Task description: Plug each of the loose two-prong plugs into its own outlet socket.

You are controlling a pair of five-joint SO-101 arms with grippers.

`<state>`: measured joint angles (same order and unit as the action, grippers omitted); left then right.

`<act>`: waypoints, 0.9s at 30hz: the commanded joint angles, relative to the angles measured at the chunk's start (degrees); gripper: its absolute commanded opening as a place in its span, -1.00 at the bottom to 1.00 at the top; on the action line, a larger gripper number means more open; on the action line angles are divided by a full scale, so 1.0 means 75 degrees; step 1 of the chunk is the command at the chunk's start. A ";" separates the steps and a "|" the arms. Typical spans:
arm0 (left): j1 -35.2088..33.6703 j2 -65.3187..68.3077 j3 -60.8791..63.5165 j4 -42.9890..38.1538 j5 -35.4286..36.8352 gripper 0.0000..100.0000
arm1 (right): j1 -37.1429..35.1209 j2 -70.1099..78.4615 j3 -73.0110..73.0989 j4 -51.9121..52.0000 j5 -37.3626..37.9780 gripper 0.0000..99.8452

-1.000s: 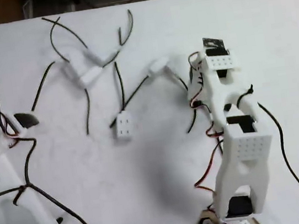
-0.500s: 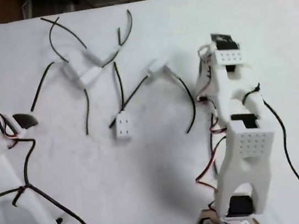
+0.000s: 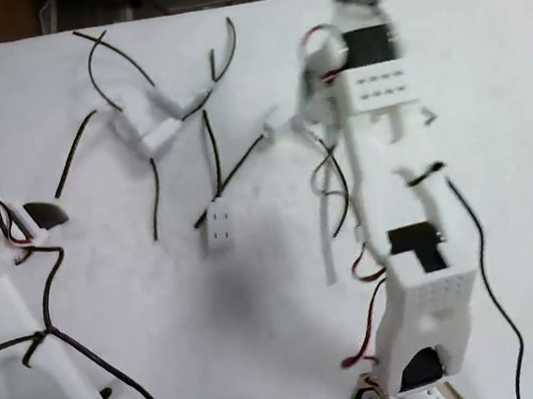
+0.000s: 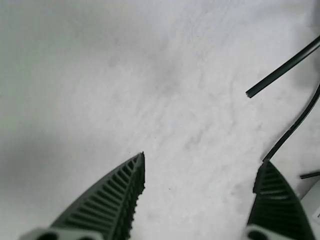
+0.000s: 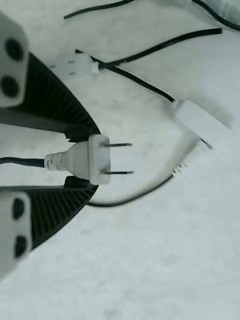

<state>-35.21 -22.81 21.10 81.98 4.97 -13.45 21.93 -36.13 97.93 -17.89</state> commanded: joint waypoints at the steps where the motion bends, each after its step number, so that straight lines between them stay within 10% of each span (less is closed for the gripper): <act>1: -0.0029 -0.0229 -0.0012 -0.0082 0.0082 -0.32 | -0.1061 -0.0451 0.0610 -0.0100 -0.0914 -0.90; 13: 0.0135 -0.0229 0.0762 -0.0797 0.0082 -0.32 | -0.1178 0.1424 0.2262 -0.3264 -0.1770 -0.82; 21: 0.1623 -0.0299 0.0926 -0.1254 -0.0082 -0.32 | -0.1037 0.1717 0.1371 -0.2081 -0.2122 -0.12; 27: 0.3722 -0.0311 0.1043 -0.1582 -0.0715 -0.32 | -0.0522 0.1717 -0.0598 -0.0463 -0.2110 -0.05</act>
<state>-14.64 -22.81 30.15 71.34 0.84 -20.57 35.91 -31.21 88.35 -33.45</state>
